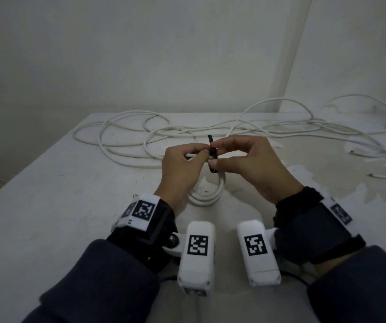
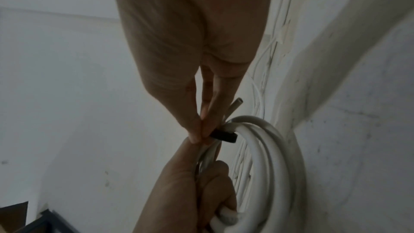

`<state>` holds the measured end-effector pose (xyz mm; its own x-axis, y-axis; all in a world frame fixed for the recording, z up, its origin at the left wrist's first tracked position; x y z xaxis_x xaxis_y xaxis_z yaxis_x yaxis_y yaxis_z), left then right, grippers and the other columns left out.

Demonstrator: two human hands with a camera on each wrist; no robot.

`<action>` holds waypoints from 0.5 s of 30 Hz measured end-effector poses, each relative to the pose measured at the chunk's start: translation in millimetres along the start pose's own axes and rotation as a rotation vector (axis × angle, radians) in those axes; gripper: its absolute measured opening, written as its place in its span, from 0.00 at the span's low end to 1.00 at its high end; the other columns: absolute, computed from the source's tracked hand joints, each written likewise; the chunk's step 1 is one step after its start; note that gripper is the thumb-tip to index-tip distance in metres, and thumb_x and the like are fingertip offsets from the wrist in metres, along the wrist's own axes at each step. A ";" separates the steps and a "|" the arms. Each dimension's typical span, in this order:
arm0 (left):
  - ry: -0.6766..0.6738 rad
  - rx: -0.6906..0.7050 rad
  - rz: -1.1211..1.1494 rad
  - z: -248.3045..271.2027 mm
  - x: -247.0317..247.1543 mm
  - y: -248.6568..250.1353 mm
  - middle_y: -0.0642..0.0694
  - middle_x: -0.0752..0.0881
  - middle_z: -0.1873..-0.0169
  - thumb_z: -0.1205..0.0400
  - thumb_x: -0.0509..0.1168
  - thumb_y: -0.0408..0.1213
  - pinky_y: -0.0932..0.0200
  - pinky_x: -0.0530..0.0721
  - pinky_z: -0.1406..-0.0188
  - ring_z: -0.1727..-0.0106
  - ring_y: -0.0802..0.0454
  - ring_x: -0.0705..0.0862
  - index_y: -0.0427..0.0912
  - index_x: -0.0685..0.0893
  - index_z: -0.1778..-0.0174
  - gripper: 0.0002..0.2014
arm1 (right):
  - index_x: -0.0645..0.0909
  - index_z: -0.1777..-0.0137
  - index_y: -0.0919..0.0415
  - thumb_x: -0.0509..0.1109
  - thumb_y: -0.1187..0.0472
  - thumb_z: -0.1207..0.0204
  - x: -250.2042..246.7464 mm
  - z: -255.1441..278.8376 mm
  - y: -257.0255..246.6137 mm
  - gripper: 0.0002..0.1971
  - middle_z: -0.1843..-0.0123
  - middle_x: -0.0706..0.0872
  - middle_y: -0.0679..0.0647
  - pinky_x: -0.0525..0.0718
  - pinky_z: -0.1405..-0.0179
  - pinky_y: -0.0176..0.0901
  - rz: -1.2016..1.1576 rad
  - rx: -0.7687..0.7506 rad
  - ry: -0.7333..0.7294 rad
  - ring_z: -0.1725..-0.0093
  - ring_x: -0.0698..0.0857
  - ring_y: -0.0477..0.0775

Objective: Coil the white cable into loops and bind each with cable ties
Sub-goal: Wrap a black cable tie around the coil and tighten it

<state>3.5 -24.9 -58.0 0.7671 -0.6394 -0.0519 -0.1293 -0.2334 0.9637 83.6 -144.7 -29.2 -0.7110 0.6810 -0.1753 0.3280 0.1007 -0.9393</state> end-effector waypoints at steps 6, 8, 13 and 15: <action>-0.036 0.034 -0.009 2.7 2.0 5.2 0.43 0.84 0.68 0.20 0.66 0.31 0.70 0.68 0.75 0.83 0.60 0.71 0.39 0.92 0.50 0.09 | 0.90 0.55 0.61 0.79 0.76 0.36 -2.2 1.8 -2.0 0.13 0.59 0.90 0.59 0.90 0.52 0.53 -0.067 0.027 0.016 0.60 0.91 0.59; -0.030 0.033 -0.001 3.3 2.0 6.0 0.45 0.83 0.66 0.20 0.66 0.30 0.70 0.68 0.75 0.82 0.65 0.74 0.39 0.91 0.50 0.09 | 0.90 0.53 0.62 0.79 0.76 0.36 -2.2 1.4 -1.6 0.13 0.56 0.91 0.62 0.91 0.52 0.53 -0.050 0.031 0.018 0.59 0.91 0.61; -0.015 0.031 0.015 2.3 2.8 6.7 0.42 0.80 0.76 0.20 0.66 0.30 0.69 0.67 0.74 0.82 0.67 0.74 0.38 0.91 0.49 0.09 | 0.90 0.53 0.60 0.80 0.75 0.36 -2.2 0.5 -3.1 0.14 0.60 0.91 0.53 0.89 0.58 0.41 -0.030 -0.018 0.024 0.59 0.91 0.57; -0.006 0.017 0.014 1.5 1.9 6.1 0.54 0.80 0.81 0.20 0.67 0.30 0.70 0.68 0.75 0.82 0.66 0.74 0.39 0.91 0.51 0.08 | 0.90 0.55 0.58 0.80 0.74 0.37 -1.7 0.3 -3.9 0.14 0.62 0.91 0.46 0.82 0.60 0.29 0.018 -0.060 0.034 0.60 0.90 0.45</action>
<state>3.2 -28.7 -52.6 0.7615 -0.6470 -0.0400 -0.1507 -0.2367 0.9598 83.4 -146.5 -25.3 -0.6839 0.7069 -0.1806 0.3778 0.1313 -0.9165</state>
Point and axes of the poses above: each hand's wrist, its own z-axis away from the middle knuckle, its own x-axis out of the palm, y = z × x, the point moved 3 cm from there along -z, towards the middle knuckle
